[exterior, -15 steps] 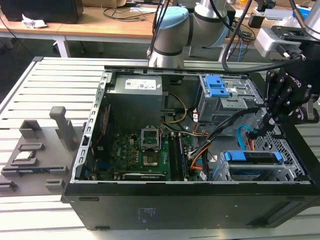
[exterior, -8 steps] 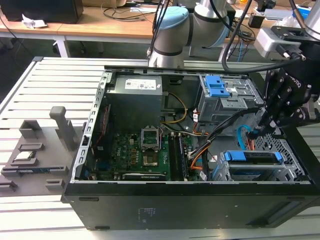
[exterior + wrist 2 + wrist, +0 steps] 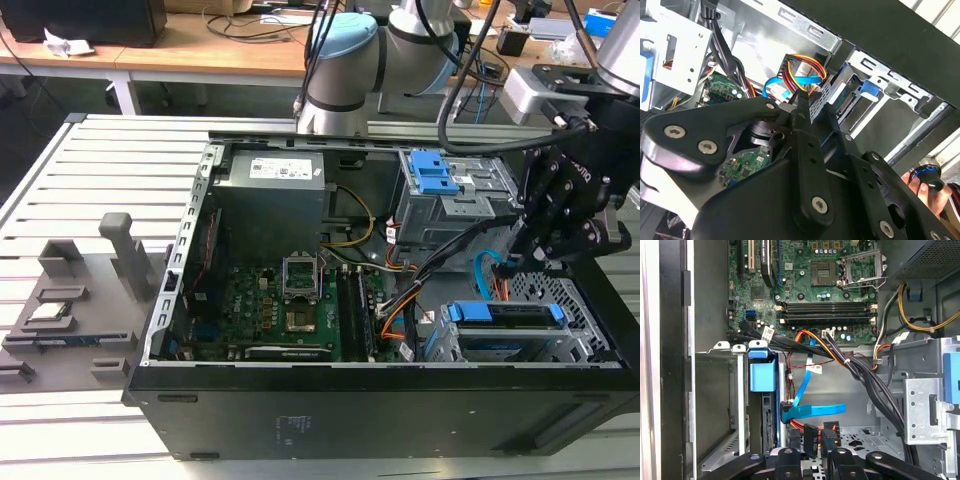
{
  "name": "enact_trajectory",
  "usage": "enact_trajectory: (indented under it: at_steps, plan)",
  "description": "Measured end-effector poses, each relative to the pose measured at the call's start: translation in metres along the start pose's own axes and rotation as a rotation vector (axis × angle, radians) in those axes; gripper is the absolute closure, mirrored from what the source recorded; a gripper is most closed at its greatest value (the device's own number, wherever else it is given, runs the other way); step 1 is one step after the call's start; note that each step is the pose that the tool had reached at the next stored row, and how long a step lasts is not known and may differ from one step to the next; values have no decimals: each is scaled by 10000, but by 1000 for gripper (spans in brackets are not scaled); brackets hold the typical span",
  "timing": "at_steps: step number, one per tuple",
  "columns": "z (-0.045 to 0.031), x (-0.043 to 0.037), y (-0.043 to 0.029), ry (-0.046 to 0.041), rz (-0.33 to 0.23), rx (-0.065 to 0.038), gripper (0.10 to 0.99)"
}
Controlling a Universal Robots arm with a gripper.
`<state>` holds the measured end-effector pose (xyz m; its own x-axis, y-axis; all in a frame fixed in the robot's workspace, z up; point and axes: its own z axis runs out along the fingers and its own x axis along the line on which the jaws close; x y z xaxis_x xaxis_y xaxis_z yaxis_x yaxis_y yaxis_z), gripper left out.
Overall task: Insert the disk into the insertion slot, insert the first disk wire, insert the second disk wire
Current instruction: 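Insert the first disk wire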
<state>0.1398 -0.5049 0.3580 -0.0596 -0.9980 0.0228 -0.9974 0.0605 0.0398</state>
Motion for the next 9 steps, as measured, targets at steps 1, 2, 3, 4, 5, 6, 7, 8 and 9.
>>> enact_trajectory:
  at_steps: [1, 2, 3, 4, 5, 6, 7, 8, 9]
  plan:
    - [21, 0, -1, 18, 1, 1, 784]
    - [27, -1, -1, 31, 1, 2, 784]
    - [27, 0, -1, 31, 1, 2, 784]
    - [27, 0, -1, 31, 1, 2, 784]
    - [28, -1, -1, 29, 1, 1, 784]
    - [28, -1, -1, 30, 1, 2, 800]
    - [28, 0, -1, 30, 1, 1, 867]
    - [29, -1, -1, 30, 1, 2, 918]
    - [29, 0, -1, 31, 1, 1, 918]
